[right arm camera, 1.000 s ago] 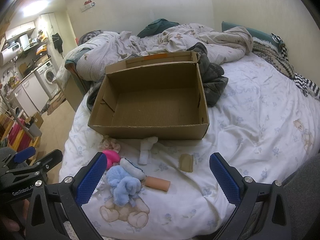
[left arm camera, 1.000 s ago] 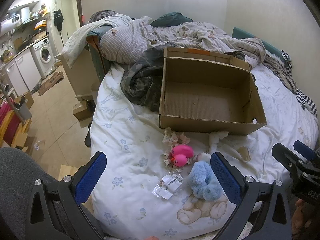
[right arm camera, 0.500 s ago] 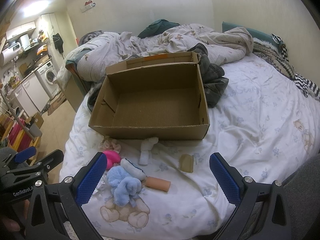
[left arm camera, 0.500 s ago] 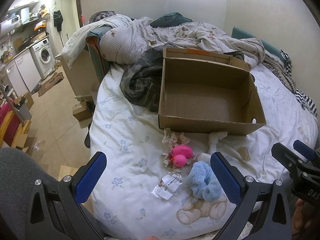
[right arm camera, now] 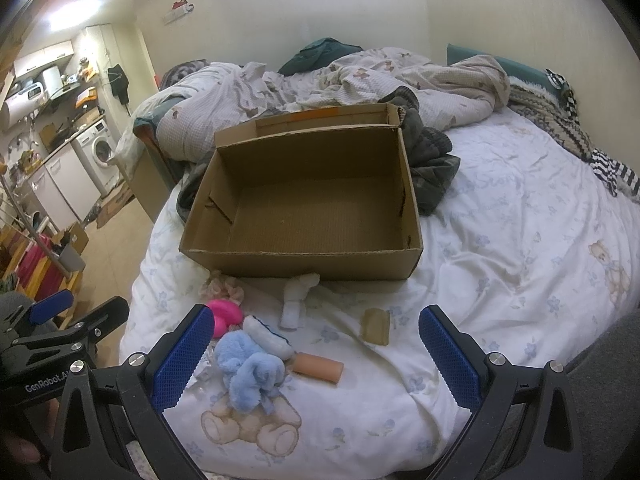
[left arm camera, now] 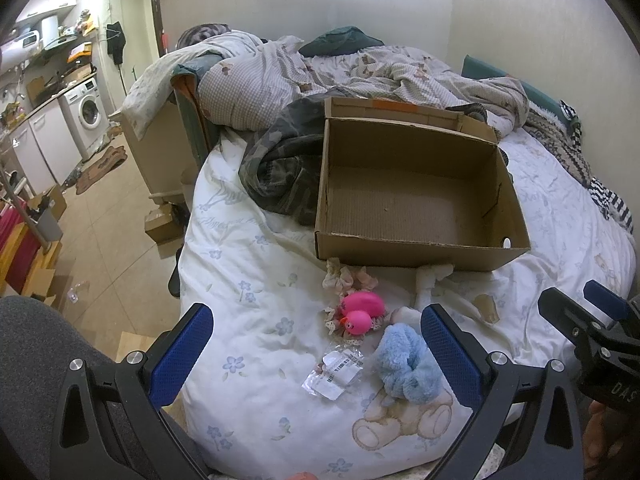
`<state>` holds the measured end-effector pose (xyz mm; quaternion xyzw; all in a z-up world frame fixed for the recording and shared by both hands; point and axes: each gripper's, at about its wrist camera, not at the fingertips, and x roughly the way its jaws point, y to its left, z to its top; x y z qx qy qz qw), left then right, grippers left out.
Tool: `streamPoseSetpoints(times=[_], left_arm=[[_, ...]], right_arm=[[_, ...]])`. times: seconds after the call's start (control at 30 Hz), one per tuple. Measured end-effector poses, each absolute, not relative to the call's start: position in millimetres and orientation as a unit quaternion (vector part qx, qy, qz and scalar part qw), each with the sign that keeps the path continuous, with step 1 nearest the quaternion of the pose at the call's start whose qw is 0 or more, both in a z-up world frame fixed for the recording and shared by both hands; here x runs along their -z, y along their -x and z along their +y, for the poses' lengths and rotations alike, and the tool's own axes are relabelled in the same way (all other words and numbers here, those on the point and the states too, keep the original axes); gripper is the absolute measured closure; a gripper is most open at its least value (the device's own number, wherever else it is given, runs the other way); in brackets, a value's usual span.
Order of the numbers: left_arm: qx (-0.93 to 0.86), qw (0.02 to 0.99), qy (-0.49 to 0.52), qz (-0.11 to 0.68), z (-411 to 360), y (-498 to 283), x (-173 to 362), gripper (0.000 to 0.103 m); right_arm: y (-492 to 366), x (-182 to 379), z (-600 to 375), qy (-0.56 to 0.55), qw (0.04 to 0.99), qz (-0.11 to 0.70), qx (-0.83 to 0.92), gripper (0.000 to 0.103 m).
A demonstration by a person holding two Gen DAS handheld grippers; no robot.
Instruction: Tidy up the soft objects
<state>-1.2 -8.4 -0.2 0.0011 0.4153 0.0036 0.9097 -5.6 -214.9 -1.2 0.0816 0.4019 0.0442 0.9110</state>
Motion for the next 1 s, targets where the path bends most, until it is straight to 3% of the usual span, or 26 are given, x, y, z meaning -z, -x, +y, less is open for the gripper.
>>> streamPoseSetpoints(times=[0.6, 0.8, 1.0], left_arm=[[-0.014, 0.913, -0.022, 0.408, -14, 1, -13, 0.000], [-0.021, 0.904, 0.006, 0.427, 2, -11, -12, 0.000], [-0.034, 0.892, 0.022, 0.450, 12, -20, 0, 0.000]], right_arm=[[1, 3, -228, -0.118, 0.900, 0.418, -0.050, 0.000], [-22, 8, -227, -0.138, 0.866, 0.471, -0.093, 0.000], [-43, 47, -206, -0.158, 0.798, 0.565, -0.139, 0.000]])
